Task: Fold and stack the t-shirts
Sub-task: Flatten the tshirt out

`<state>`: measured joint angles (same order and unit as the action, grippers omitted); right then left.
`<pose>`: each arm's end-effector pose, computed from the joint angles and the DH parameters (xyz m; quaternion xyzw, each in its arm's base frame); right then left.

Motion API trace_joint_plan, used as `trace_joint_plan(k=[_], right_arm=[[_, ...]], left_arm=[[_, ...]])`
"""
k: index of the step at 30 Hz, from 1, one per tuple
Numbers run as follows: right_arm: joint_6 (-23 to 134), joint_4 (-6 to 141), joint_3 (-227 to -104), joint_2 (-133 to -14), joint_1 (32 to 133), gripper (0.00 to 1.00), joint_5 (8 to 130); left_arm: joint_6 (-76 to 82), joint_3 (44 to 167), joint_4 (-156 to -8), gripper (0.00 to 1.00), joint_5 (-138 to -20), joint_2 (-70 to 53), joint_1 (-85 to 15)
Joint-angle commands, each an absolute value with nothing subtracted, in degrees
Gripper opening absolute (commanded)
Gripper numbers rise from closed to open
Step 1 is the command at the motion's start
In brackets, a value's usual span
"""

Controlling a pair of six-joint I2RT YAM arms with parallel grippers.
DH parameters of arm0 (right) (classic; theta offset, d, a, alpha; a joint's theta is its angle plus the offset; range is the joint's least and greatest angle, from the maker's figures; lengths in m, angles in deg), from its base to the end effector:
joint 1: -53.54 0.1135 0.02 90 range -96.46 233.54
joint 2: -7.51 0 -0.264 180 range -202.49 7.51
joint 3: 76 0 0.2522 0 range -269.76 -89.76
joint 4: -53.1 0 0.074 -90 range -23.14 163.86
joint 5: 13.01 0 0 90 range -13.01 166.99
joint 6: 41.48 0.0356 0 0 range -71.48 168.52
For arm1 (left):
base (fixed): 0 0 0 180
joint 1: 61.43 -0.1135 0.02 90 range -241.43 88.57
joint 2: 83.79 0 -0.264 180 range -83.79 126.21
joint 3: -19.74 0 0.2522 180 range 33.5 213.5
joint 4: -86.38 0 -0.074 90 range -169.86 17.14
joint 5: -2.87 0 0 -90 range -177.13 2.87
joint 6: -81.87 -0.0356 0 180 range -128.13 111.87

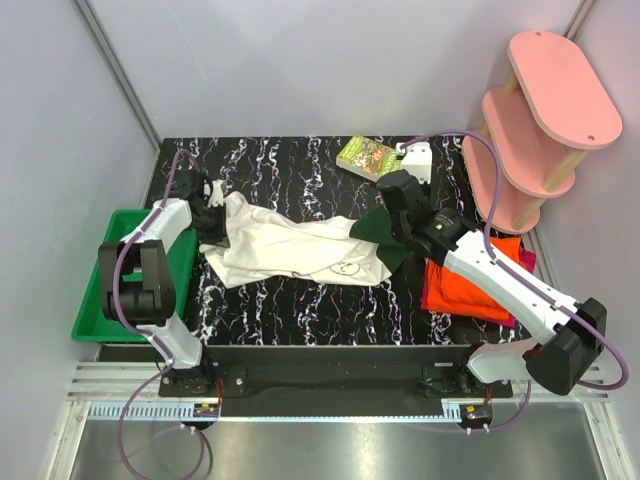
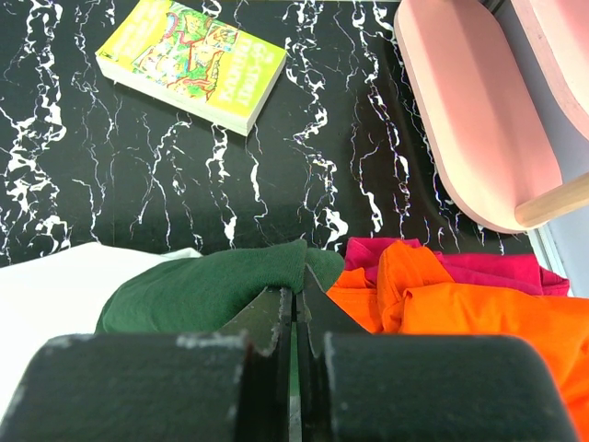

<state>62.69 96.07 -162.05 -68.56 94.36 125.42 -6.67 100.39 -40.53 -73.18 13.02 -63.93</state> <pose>0.2344 0.1673 0.3603 0.0058 0.8250 -0.1188 0.5525 0.3321 0.0059 0.2039 -0.0119 0.9765 -0.1178 0.1798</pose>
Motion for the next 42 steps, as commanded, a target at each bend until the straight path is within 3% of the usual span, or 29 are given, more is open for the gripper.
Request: trace_joint_plan(k=[1,5,13,19,25,35,37,38,42], right_arm=[[62.67,93.31,-162.44,-68.6,93.97,0.0,125.68],[62.32,93.23,-162.97,-67.99,93.97,0.0,125.86],[55.73,93.14,-165.6,-62.37,94.06,0.0,128.94],[56.07,93.23,-163.77,-59.29,93.97,0.0,128.59],[55.9,92.61,-163.06,-58.41,94.06,0.0,127.62],[54.14,92.17,-162.09,-60.34,94.06,0.0,126.91],[53.62,92.08,-162.18,-60.95,94.06,0.0,126.91],[53.53,92.0,-162.27,-61.21,93.97,0.0,126.83],[53.09,91.38,-162.35,-62.01,93.97,0.0,126.74]], left_arm=[[-7.07,99.68,-43.03,0.0,-72.28,9.02,-63.98],[-7.51,99.51,-42.68,0.0,-74.04,4.73,-64.07],[-14.44,104.16,-36.18,0.0,-77.46,-18.89,-64.24],[-15.16,104.34,-32.84,0.0,-77.91,-26.83,-64.24],[-14.98,103.11,-31.87,0.0,-77.47,-22.11,-64.24],[-12.44,100.65,-37.84,0.0,-75.18,-3.13,-64.16],[-11.29,101.87,-38.37,0.09,-74.92,0.13,-64.16],[-11.12,102.14,-38.55,0.22,-74.66,0.84,-64.16],[-10.5,102.58,-39.6,0.45,-76.06,2.25,-64.16]])
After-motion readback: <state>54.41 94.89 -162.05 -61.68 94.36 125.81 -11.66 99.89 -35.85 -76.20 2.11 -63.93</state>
